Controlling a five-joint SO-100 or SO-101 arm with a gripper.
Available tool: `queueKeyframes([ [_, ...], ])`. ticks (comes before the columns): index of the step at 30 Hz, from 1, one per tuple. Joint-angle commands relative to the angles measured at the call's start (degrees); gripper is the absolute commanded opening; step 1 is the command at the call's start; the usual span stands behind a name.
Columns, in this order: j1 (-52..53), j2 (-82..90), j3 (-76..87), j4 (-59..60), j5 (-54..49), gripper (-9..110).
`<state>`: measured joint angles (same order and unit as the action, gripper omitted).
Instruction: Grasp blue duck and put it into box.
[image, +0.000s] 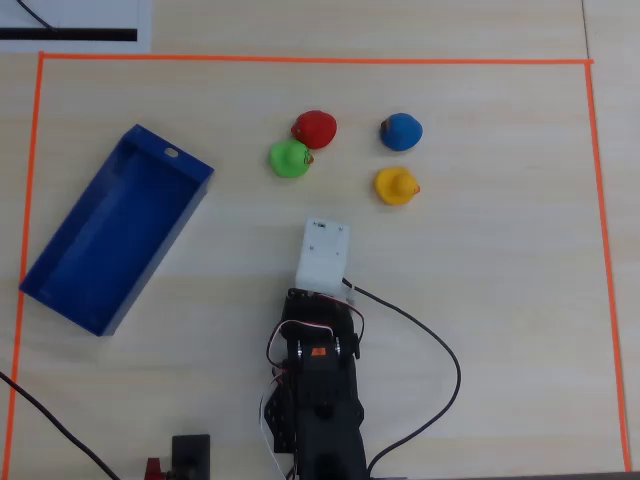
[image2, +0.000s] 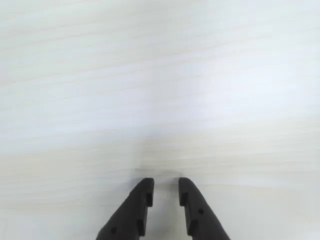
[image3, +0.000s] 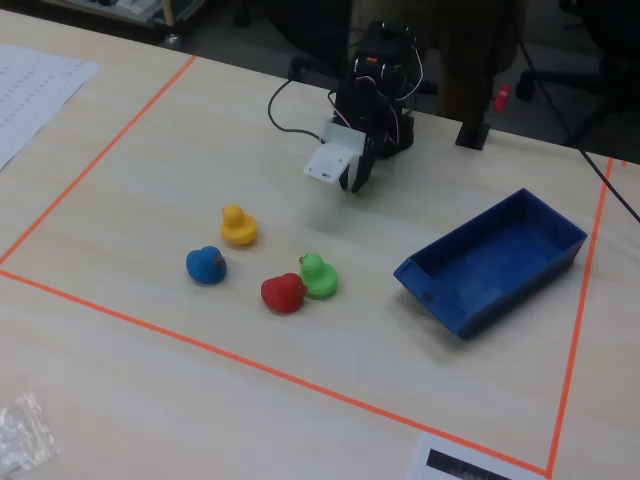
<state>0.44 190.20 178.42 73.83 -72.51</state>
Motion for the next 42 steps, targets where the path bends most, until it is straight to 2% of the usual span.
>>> queueKeyframes([
  [1,0.53,-0.44,-0.18,1.23,0.44,4],
  [38,0.53,-0.44,-0.18,1.23,0.44,4],
  [42,0.53,-0.44,-0.18,1.14,0.44,0],
])
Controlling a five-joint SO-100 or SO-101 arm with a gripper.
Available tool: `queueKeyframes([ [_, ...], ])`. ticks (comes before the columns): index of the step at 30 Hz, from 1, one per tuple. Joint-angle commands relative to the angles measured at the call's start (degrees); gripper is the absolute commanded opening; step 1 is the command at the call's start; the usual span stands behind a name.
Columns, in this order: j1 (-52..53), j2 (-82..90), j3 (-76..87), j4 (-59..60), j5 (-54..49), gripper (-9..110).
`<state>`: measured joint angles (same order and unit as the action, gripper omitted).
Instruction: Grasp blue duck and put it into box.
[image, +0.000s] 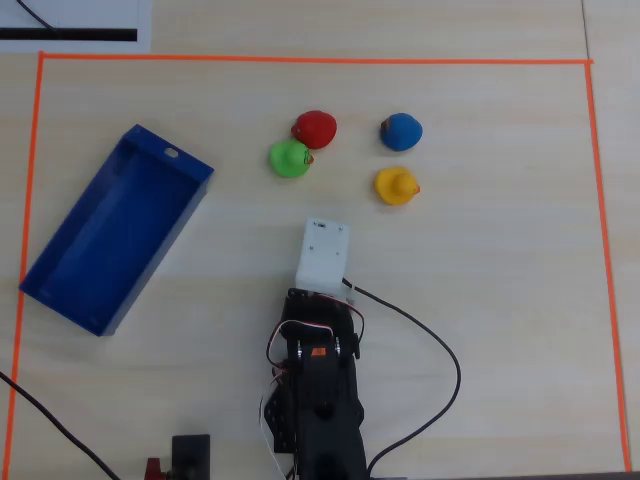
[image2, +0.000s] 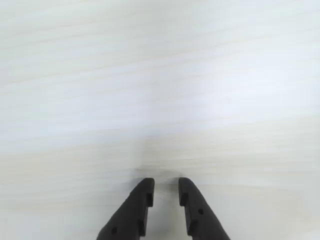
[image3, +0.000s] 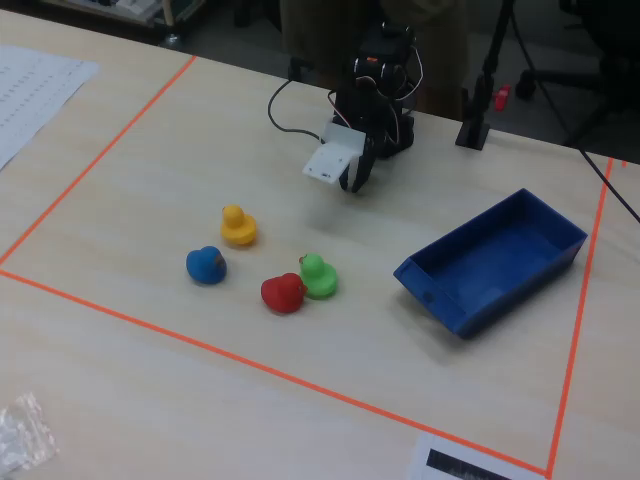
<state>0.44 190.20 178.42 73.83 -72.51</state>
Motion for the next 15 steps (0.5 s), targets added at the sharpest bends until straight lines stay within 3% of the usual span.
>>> queueKeyframes([
  [1,0.53,-0.44,-0.18,1.14,0.44,0],
  [6,0.88,-0.44,-0.18,-0.09,-1.67,0],
  [9,6.68,-7.56,-4.13,-11.87,-3.08,0],
  [15,14.59,-44.65,-40.96,-19.42,-4.75,17],
])
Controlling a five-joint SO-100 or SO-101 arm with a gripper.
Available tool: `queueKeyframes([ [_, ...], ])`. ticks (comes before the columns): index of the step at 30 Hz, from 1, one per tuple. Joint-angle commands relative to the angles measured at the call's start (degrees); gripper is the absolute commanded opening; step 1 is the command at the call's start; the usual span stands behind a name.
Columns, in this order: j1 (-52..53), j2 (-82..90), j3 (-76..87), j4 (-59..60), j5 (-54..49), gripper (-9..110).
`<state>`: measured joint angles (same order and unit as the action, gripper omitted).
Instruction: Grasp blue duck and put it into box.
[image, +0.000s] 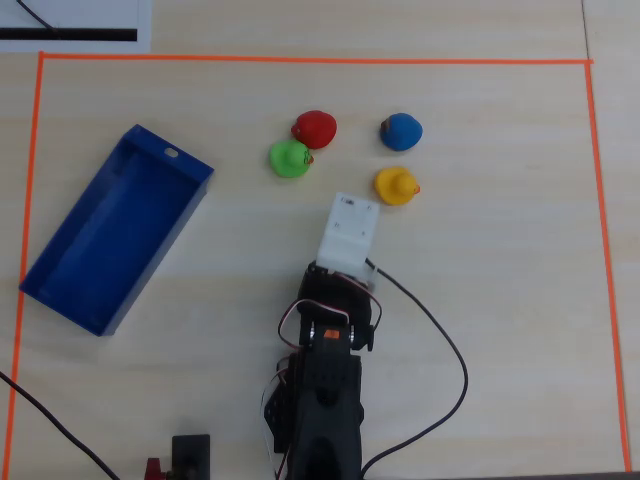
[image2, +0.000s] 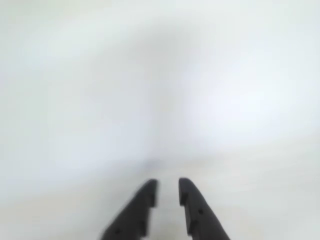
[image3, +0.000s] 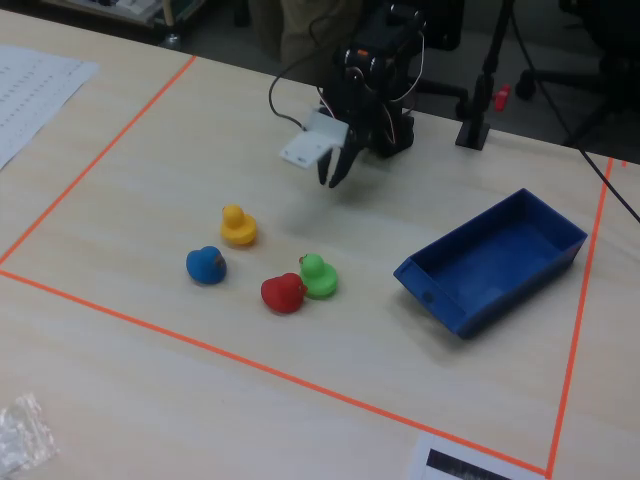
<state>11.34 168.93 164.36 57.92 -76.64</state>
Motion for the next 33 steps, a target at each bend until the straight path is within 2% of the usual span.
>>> queueKeyframes([
  [1,4.66,-28.04,-33.05,-3.87,-0.62,19],
  [6,8.26,-48.78,-57.39,-4.83,-0.62,28],
  [12,9.58,-66.45,-72.07,-10.72,-0.44,31],
  [25,11.6,-89.38,-74.18,-29.36,-1.23,31],
  [33,13.8,-94.04,-75.67,-33.31,-2.37,31],
])
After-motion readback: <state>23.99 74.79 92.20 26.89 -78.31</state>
